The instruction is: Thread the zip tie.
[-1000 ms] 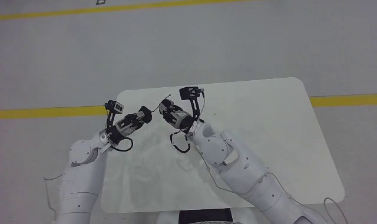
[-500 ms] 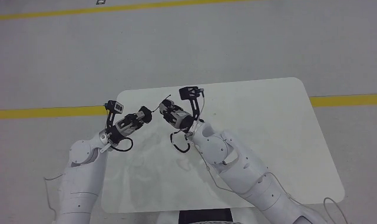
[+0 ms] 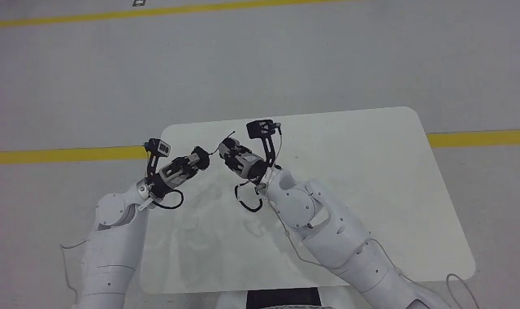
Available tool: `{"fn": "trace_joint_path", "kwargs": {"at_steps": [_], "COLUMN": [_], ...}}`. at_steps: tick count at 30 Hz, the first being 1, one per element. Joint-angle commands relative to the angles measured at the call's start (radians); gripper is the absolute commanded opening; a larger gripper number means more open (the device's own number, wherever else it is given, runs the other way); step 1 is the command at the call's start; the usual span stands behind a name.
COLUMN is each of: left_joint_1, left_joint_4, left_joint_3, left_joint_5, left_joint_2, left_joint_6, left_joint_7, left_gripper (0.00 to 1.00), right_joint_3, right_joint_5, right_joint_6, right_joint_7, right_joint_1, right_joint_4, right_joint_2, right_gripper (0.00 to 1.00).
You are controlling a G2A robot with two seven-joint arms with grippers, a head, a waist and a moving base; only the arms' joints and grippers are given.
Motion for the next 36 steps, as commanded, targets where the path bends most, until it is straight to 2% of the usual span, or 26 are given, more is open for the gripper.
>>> {"fn": "trace_joint_path", "kwargs": {"at_steps": [1,14,36], "left_joint_1": [0.000,0.000,0.000], "left_joint_4": [0.000,0.000,0.000], "left_joint_3": [0.000,0.000,0.000], "left_joint_5": [0.000,0.000,0.000], "left_joint_2": [0.000,0.000,0.000], "left_joint_6": [0.000,0.000,0.000], "left_joint_7": [0.000,0.000,0.000], "left_gripper": [0.00,0.00,0.00], "right_joint_3": [0.000,-0.002,-0.025], "right_joint_5": [0.006,0.017,0.003], "right_joint_6": [-0.005,-0.018,0.010], "right_joint_7": [0.002,-0.001,-0.008], "right_joint_1": [-0.002,-0.007,0.019], "right_joint_4": [-0.003,-0.006,0.040], "right_joint_2": [0.000,-0.002,-0.015], "right_gripper": [0.00,0.00,0.00]}}
